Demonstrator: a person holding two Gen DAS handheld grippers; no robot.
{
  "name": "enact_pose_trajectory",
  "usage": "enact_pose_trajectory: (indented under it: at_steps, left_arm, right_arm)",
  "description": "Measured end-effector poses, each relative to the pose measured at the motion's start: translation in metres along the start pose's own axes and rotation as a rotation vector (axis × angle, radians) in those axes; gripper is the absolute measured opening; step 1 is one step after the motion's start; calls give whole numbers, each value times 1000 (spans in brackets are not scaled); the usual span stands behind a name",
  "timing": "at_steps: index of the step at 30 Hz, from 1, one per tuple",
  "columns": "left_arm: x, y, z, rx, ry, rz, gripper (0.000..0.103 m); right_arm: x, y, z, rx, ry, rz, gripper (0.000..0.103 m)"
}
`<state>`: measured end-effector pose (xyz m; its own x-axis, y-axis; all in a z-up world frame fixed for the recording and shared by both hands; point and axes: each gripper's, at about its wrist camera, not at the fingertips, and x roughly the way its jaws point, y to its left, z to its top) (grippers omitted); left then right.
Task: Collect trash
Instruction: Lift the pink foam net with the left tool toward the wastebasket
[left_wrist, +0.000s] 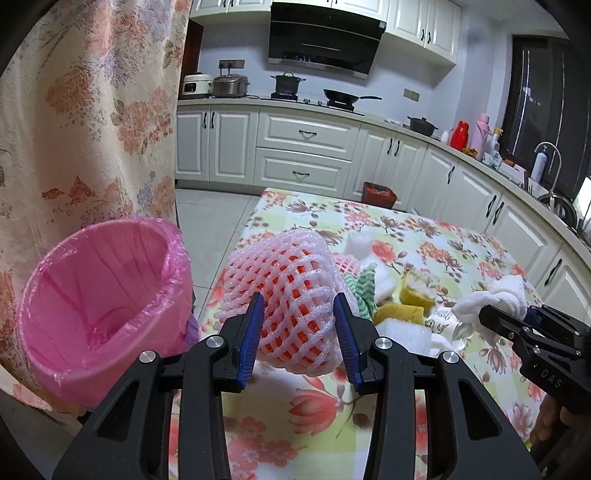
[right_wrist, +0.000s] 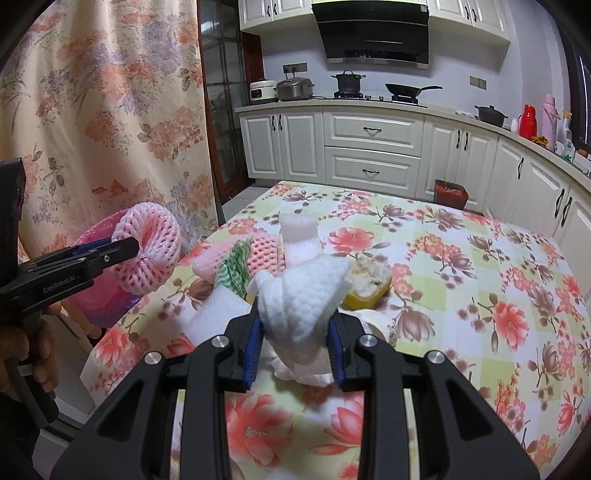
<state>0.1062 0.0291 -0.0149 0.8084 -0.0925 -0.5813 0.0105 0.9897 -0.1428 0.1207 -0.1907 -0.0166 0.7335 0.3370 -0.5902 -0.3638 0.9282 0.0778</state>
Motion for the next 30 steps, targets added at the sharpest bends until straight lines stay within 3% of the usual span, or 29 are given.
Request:
enact_pose_trajectory:
  at_steps: [12, 20, 30]
  left_arm:
    - [-25, 23, 13, -25, -60, 50, 39]
    - [-46, 53, 22, -50, -107, 122, 39]
    - [-47, 84, 25, -77, -106, 154, 35]
  right_arm:
    - [7, 21, 27, -27, -27, 42, 30]
    - [19, 56, 60, -68, -49, 126, 30]
    - [39, 91, 85, -100, -53, 180, 30]
